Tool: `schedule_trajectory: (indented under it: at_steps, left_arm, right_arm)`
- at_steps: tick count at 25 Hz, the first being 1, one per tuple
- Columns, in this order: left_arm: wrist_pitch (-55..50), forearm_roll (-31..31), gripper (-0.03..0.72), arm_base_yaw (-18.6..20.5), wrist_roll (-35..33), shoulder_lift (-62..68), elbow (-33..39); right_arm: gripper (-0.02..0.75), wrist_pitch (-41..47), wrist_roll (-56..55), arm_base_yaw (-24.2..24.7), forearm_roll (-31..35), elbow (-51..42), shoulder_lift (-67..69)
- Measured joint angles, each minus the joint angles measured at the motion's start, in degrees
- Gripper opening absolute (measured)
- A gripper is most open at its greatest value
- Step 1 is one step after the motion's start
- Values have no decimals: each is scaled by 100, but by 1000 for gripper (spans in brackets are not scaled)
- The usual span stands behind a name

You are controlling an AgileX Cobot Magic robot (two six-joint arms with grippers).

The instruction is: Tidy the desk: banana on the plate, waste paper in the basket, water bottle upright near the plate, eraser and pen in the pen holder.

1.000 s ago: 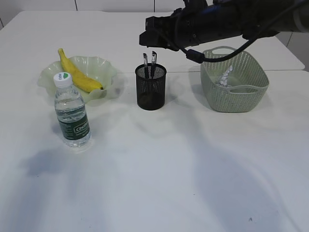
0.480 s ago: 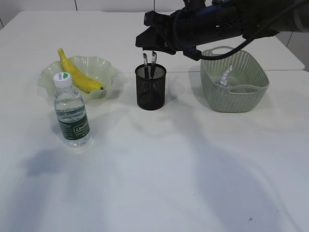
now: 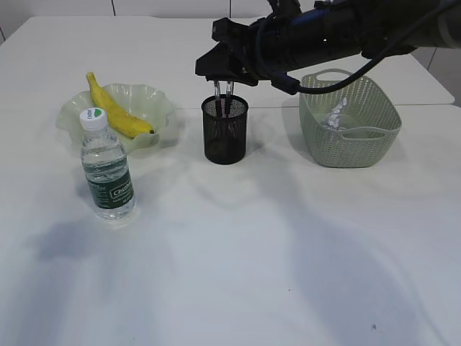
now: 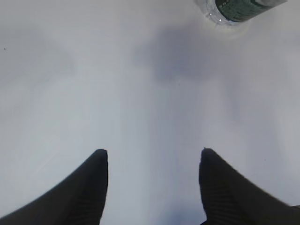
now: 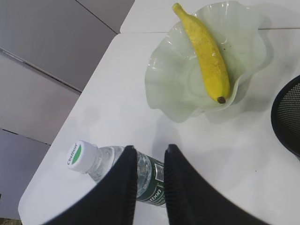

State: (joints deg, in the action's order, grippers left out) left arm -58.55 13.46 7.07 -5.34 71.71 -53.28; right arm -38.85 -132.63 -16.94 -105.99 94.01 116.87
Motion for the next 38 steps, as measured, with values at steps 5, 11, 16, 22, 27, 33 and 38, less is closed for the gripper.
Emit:
schedule_trajectory:
  at_steps: [5,11,16,22,27,33,38]
  left_arm:
    - [108,-216,416,0,0,-764,0]
    - [-155,-450,411,0,0,-2180,0]
    - [-592,-562,407,0,0,-3489,0]
    - [-1142,-1125,407,0,0,-4855,0]
    - [-1232,-1195,405,0,0,-5813,304]
    - [-1287,-963,405,0,0,-6607,863]
    - [-1311,-930,384,0,0,-7087,1279]
  right_arm:
    - [155,-1,-75,0,0,0,-25]
    - [155,-11,-150,0,0,0,-187]
    - [156,-33,-227,0,0,0,-503]
    - [156,-122,-406,0,0,0,-1018]
    - [156,-269,-619,0,0,-102,-1304]
    - [156,-281,-677,0,0,-840,-1792]
    - [157,-281,-691,0,0,-1546,-2282]
